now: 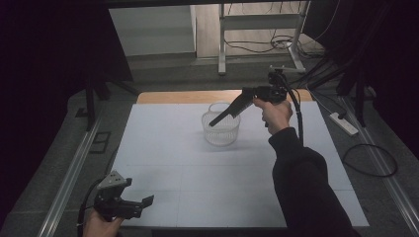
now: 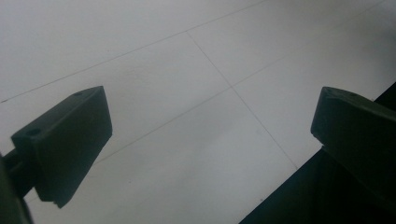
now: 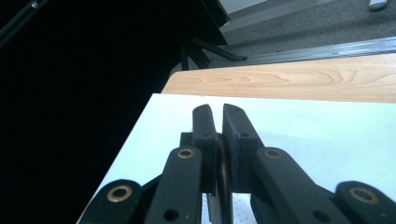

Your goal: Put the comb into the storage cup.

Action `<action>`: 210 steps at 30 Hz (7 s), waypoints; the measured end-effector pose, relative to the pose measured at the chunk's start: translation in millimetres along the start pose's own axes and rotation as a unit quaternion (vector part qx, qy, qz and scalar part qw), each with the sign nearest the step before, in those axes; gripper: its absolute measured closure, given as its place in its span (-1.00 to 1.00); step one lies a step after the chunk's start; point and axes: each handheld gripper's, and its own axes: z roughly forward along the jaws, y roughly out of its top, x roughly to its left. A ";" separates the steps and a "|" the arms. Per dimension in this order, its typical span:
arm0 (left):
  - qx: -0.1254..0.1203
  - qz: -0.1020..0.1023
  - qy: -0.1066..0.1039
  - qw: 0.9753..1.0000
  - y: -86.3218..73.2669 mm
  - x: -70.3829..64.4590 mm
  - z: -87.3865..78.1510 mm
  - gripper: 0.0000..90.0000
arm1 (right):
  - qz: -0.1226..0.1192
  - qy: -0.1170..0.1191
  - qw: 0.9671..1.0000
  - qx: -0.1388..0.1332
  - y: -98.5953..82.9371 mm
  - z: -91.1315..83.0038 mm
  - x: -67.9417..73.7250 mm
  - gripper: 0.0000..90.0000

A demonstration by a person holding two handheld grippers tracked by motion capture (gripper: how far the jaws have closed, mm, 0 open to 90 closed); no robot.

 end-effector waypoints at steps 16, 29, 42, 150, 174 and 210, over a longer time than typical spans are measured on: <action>0.001 0.001 -0.001 1.000 -0.2 0.5 -0.3 -1.00 | -0.010 -0.012 1.000 0.014 -7.2 19.9 -0.2 0.87; 0.000 -0.002 -0.003 1.000 -0.4 1.0 -0.4 -1.00 | -0.010 -0.015 1.000 0.023 -15.2 34.4 -4.8 0.87; 0.000 -0.003 -0.004 1.000 -0.6 1.7 -0.6 -1.00 | -0.001 -0.013 1.000 0.024 -21.6 40.3 -13.9 0.87; 0.003 -0.016 -0.009 1.000 -0.2 4.1 0.2 -1.00 | -0.214 -0.127 0.963 0.099 -59.7 12.3 -20.3 -1.00; -0.002 -0.012 -0.014 1.000 -0.9 3.9 -1.1 -1.00 | -0.227 -0.110 0.963 0.099 -80.0 -1.3 -20.3 -1.00; -0.009 -0.019 -0.014 1.000 -1.7 5.1 -2.5 -1.00 | -0.247 -0.083 0.958 0.118 -102.1 -22.4 -6.9 -1.00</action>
